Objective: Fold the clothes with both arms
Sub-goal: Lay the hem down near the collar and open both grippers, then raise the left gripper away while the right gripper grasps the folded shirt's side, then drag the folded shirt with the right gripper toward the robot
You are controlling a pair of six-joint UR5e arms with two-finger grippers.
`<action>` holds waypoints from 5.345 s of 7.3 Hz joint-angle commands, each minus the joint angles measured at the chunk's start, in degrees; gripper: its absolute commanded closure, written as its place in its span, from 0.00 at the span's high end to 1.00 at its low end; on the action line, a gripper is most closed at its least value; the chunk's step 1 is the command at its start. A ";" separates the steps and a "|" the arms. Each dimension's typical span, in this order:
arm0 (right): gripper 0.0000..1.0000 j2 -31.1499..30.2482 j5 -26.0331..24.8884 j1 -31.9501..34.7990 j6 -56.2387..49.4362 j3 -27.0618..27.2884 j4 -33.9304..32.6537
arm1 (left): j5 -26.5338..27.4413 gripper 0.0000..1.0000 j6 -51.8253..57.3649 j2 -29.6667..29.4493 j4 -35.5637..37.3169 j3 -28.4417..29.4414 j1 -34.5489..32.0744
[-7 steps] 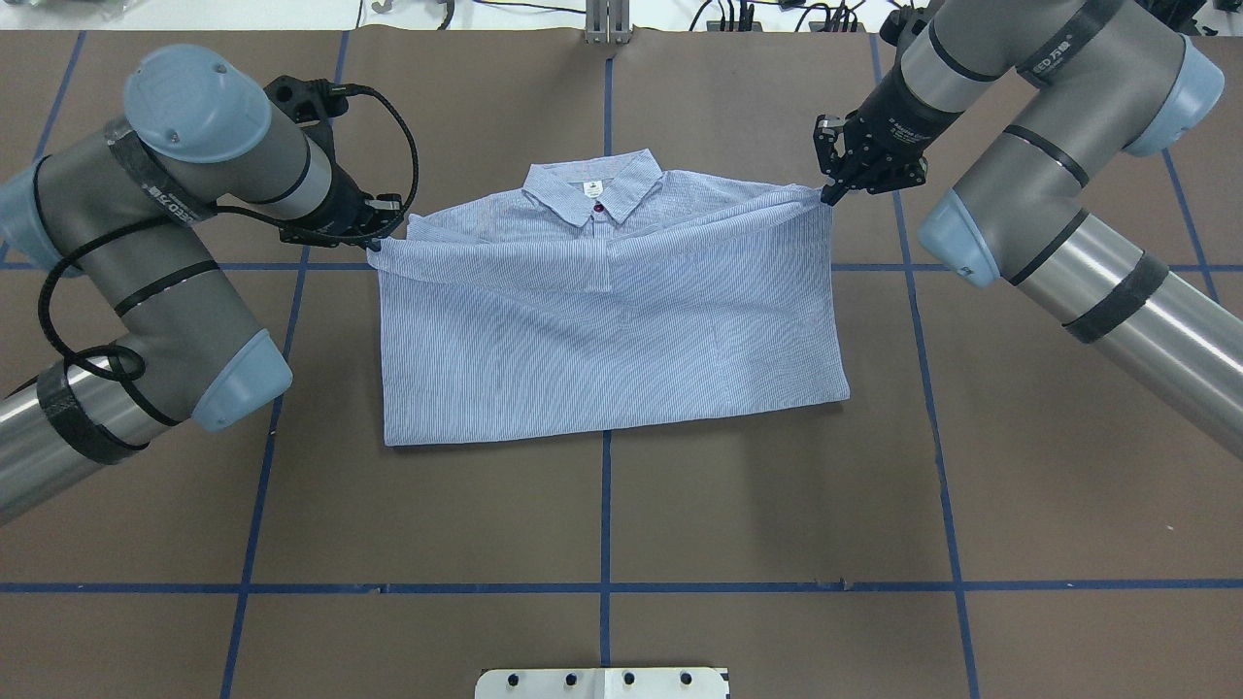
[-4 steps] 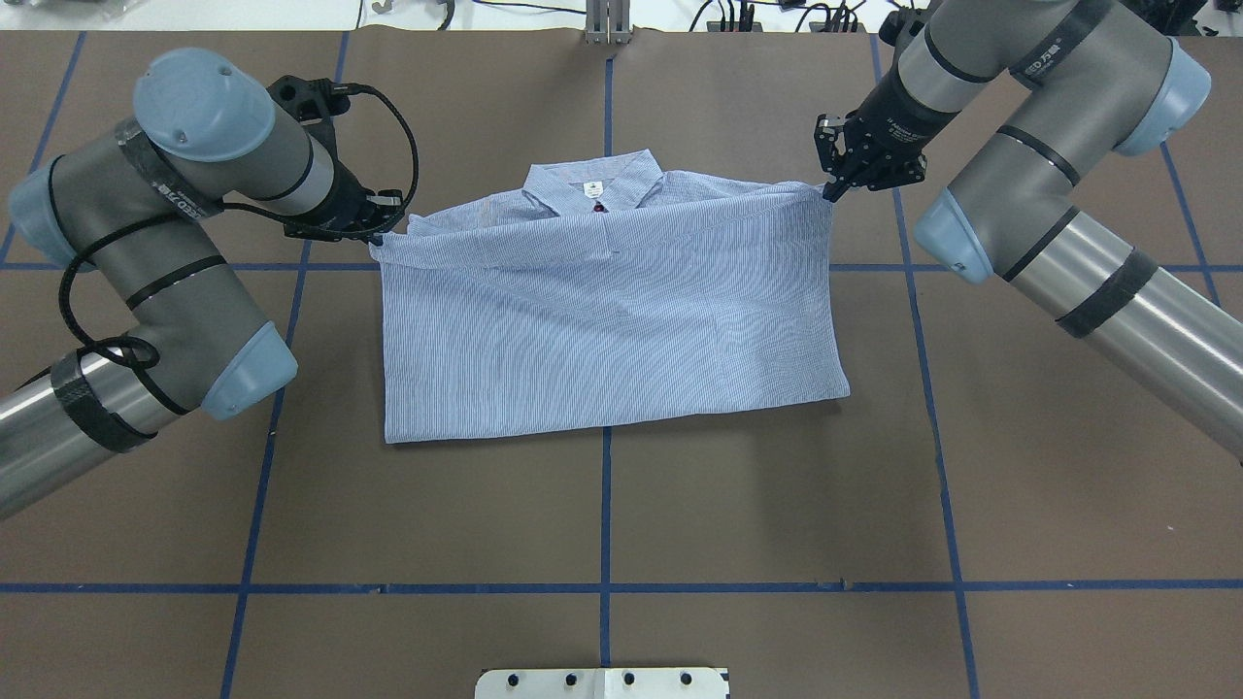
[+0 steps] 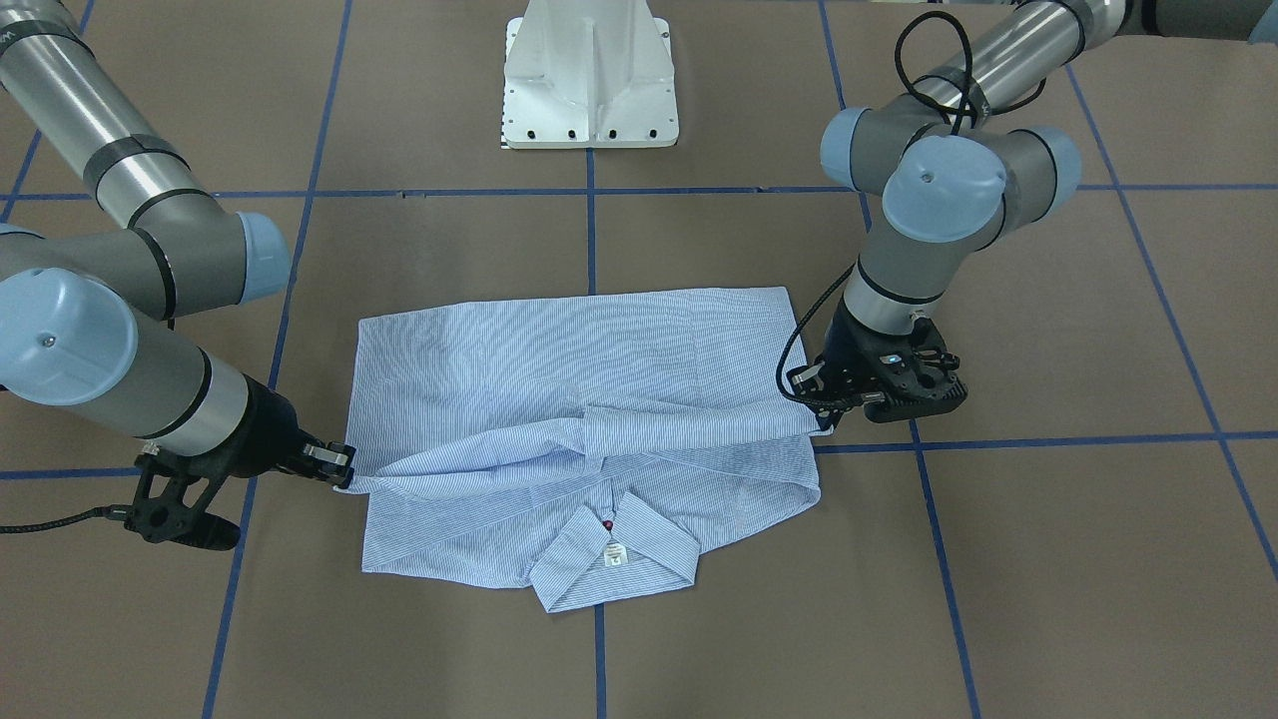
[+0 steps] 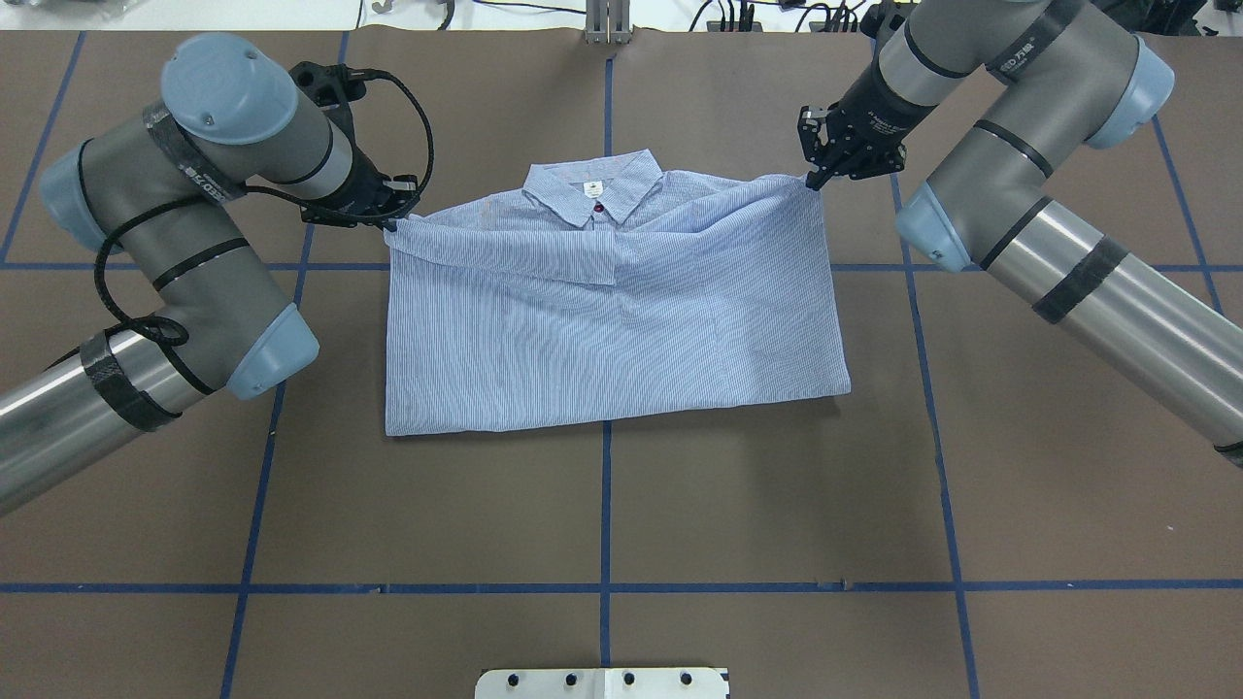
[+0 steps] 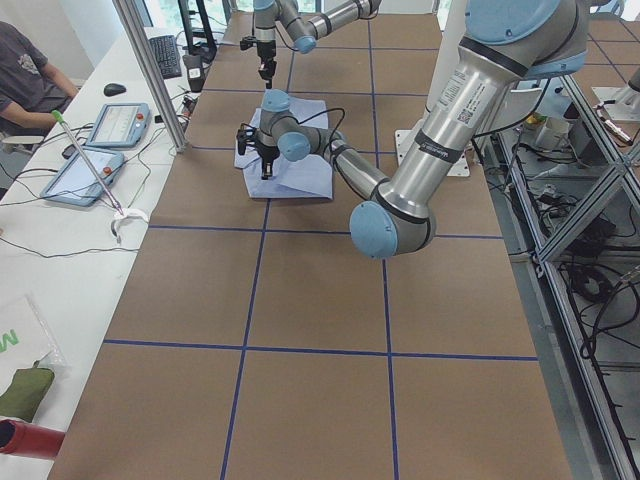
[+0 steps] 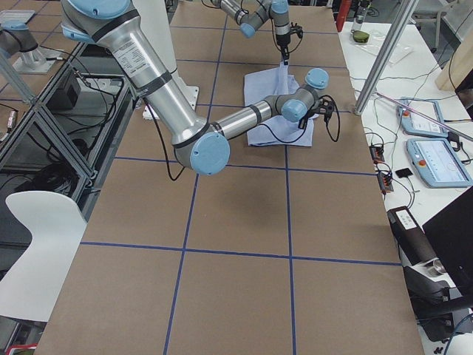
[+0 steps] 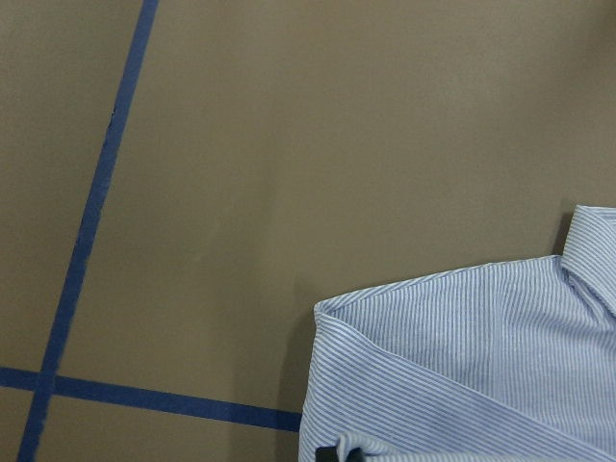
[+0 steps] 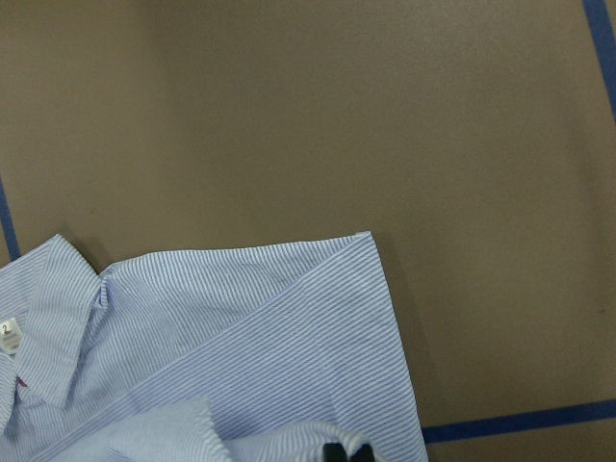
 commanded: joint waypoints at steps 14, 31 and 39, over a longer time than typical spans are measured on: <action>1.00 -15.13 -4.41 -8.66 0.87 17.02 -0.17 | 0.04 1.00 -0.61 1.43 4.57 -7.63 -3.28; 0.00 -22.52 -6.26 -13.76 0.87 24.48 -0.25 | 0.30 1.00 -2.19 1.25 4.65 -8.69 -3.98; 0.00 -46.78 4.55 -31.86 8.96 52.89 -0.08 | 0.47 1.00 -2.28 1.43 5.36 -9.74 -3.99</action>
